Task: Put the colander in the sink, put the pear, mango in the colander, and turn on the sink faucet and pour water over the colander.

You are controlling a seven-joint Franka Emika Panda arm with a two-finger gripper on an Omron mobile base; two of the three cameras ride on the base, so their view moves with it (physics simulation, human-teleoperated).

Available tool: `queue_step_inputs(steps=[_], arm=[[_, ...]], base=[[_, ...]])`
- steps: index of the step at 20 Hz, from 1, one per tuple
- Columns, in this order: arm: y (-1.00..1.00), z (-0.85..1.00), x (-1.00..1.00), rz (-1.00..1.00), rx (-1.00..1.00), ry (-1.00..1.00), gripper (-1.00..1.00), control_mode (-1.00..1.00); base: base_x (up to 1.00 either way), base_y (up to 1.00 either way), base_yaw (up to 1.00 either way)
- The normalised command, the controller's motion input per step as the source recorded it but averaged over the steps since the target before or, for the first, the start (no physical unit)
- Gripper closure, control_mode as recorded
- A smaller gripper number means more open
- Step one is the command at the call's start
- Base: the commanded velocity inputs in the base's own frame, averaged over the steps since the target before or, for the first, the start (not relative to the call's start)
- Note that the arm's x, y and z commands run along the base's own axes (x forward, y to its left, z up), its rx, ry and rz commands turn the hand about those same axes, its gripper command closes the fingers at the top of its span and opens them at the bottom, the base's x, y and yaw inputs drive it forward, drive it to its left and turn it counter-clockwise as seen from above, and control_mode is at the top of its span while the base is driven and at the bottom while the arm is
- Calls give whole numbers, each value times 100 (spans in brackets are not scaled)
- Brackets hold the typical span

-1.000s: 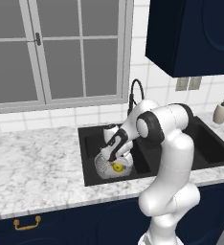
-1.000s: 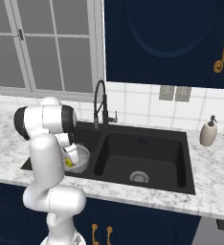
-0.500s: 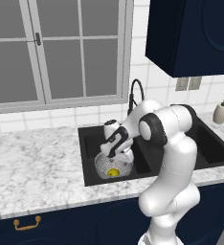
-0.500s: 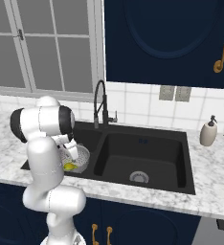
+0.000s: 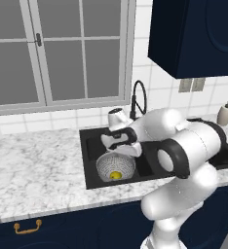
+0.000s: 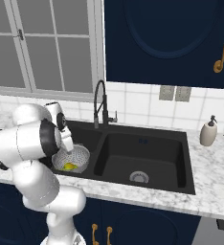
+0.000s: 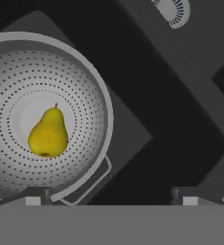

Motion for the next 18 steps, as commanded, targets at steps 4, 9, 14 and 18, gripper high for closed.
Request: queue_step_inputs(steps=[4,9,14,18], arm=[[-29,57,-90,4,0,0,-100,-100],[-43,43,-96,4,0,0,-100,-100],[-64,38,-83,0,0,0,-100,-100],[-79,30,-56,0,0,0,-100,-100]], base=[[0,0,0],[0,0,0],[0,0,0],[0,0,0]])
